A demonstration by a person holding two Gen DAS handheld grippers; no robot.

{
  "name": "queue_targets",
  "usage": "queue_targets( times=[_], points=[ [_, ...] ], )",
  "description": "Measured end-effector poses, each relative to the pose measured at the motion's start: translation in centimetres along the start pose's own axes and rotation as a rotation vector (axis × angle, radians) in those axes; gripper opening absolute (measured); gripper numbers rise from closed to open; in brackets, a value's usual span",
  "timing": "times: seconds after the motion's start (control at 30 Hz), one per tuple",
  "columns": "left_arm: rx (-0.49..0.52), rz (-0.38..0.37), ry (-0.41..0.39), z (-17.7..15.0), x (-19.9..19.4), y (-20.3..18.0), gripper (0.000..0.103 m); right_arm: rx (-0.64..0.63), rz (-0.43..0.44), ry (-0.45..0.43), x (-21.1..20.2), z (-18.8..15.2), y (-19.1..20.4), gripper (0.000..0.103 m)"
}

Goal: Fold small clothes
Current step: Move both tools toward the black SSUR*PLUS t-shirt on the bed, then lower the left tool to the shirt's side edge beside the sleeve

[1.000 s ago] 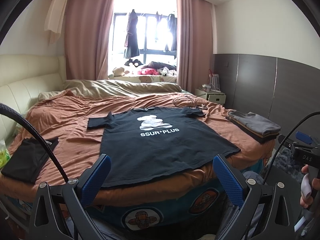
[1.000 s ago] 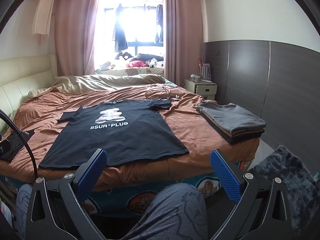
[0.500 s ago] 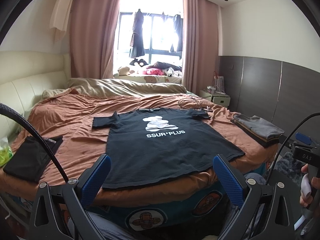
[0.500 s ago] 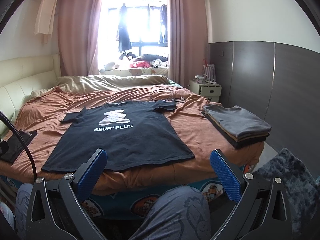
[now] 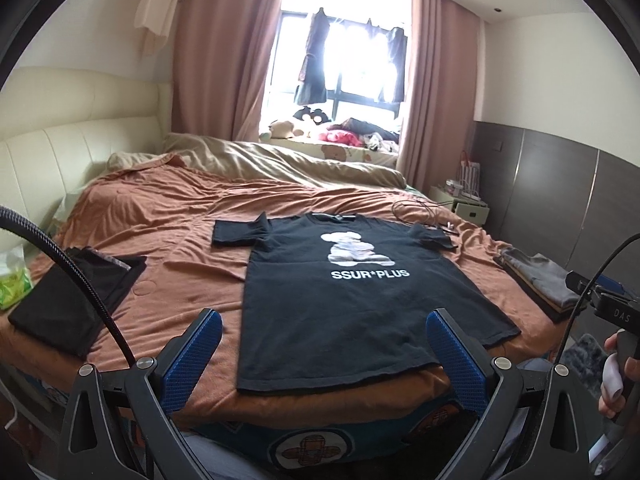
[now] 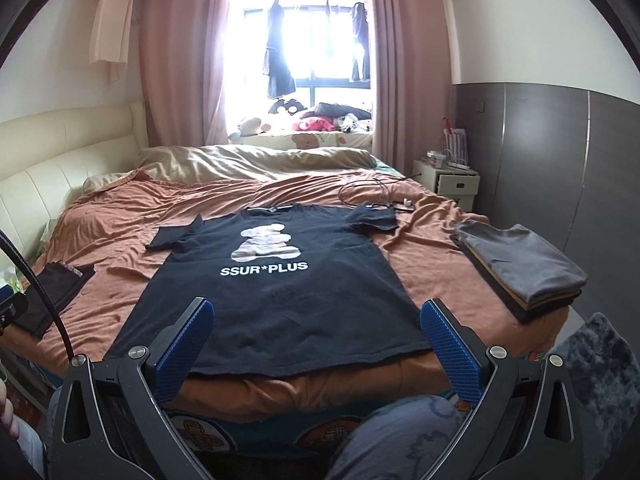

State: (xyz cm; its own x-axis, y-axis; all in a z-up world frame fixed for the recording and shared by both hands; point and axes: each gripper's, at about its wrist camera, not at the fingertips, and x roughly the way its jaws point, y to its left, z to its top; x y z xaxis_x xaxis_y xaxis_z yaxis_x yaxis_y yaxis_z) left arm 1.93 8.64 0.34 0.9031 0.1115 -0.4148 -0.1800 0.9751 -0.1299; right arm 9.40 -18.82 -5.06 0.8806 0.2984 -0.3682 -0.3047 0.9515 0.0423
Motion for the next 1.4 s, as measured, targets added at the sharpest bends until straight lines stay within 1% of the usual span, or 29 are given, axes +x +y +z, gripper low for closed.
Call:
queue_targets(
  times=[0.17,0.27,0.63,0.7,0.83,0.97,1.0,1.07,1.17,1.4],
  points=[
    [-0.005,0.031,0.006,1.2,2.9,2.0,0.103,-0.02,0.025,0.026,3.8,1.6,0.5,0.103],
    [-0.015,0.041,0.015,1.9,4.9,3.3,0.103,-0.01,0.039,0.041,6.0,2.4,0.7,0.103],
    [-0.053,0.088,0.077,3.7,12.2,7.7,0.102,-0.005,0.085,0.118,14.8,5.6,2.7,0.103],
    [-0.058,0.105,0.086,4.1,13.4,8.5,0.099,-0.014,0.095,0.131,16.3,6.2,3.0,0.103],
    [-0.082,0.113,0.117,4.9,16.2,10.5,0.094,-0.028,0.119,0.14,19.4,7.5,3.7,0.103],
    [-0.113,0.131,0.148,6.2,19.1,12.5,0.084,-0.03,0.147,0.153,22.5,8.6,4.0,0.103],
    [-0.12,0.133,0.154,6.6,19.8,13.0,0.083,-0.032,0.158,0.16,23.5,9.0,4.1,0.102],
    [-0.127,0.139,0.161,7.4,21.2,13.7,0.083,-0.038,0.173,0.177,25.6,9.5,4.5,0.096],
    [-0.112,0.165,0.183,8.6,23.2,14.4,0.083,-0.045,0.18,0.207,28.5,10.3,4.6,0.092],
    [-0.105,0.205,0.231,11.2,27.9,16.9,0.08,-0.033,0.211,0.245,33.8,12.3,4.9,0.09]
  ],
)
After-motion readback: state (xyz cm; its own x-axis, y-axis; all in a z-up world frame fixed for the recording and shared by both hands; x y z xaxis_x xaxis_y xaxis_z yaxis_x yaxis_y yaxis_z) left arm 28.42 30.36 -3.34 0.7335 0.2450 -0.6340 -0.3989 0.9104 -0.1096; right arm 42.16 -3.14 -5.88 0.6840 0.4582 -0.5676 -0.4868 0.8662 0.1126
